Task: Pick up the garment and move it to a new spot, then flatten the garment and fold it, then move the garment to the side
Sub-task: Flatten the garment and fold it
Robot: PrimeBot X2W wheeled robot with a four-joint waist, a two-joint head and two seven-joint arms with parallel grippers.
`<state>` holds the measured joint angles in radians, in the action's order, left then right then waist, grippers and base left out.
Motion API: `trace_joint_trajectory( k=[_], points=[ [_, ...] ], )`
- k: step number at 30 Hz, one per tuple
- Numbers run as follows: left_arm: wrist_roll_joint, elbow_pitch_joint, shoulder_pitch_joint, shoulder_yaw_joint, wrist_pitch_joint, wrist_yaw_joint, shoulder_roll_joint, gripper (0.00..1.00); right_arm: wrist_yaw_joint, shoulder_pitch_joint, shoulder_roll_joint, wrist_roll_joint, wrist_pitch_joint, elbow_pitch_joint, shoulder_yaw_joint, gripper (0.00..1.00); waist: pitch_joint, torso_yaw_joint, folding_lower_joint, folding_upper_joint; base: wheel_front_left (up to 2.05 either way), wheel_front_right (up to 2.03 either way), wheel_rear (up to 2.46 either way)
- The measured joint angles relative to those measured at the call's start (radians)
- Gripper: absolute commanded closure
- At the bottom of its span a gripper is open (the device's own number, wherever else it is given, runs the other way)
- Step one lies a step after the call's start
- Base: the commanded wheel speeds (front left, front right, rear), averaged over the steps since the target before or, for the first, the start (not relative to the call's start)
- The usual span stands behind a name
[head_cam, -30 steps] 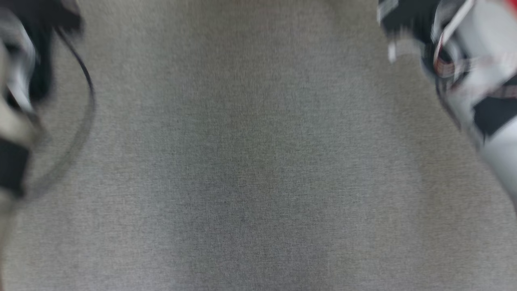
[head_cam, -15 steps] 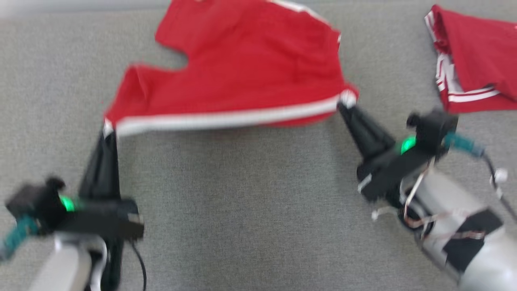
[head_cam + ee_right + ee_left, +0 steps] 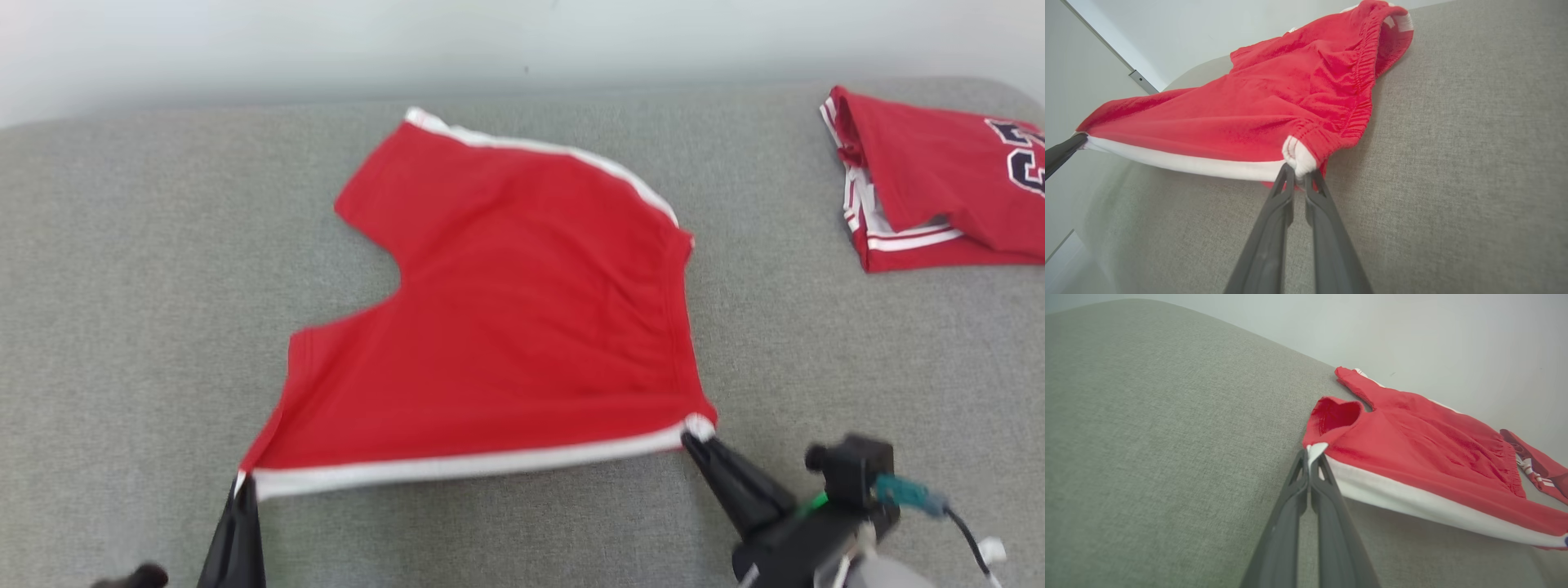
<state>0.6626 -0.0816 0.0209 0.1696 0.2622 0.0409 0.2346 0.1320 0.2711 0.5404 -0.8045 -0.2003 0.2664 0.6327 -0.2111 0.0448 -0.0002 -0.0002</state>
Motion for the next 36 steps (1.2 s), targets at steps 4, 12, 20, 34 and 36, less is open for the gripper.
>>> trace_joint_trajectory(
  k=[4,12,20,34,36],
  points=[
    [-0.015,-0.012,0.056,-0.029,0.000,-0.023,-0.025,1.00,0.000,-0.113,-0.002,0.026,0.045,-0.059,-0.051,1.00,0.026,-0.006,0.0001,0.0000,0.00,0.00,0.00],
    [-0.038,-0.027,0.103,-0.059,0.000,-0.047,-0.041,1.00,0.001,-0.334,-0.038,0.080,0.136,-0.211,-0.183,1.00,0.057,-0.018,0.0001,0.0001,0.00,0.00,0.00],
    [-0.072,-0.017,0.057,-0.064,-0.007,-0.072,-0.003,1.00,0.000,-0.372,-0.100,0.135,0.185,-0.335,-0.237,1.00,0.035,0.003,0.0002,0.0002,0.00,0.00,0.00],
    [-0.166,-0.048,-0.460,0.047,-0.257,-0.156,0.202,1.00,0.000,-0.092,-0.162,0.137,0.146,-0.276,-0.221,1.00,-0.052,0.059,0.0004,0.0003,0.00,0.00,0.00],
    [-0.163,-0.093,-0.544,0.064,-0.281,-0.160,0.222,1.00,0.000,-0.033,-0.181,0.138,0.133,-0.250,-0.212,1.00,-0.075,0.071,0.0004,0.0003,0.00,0.00,0.00]
  ],
)
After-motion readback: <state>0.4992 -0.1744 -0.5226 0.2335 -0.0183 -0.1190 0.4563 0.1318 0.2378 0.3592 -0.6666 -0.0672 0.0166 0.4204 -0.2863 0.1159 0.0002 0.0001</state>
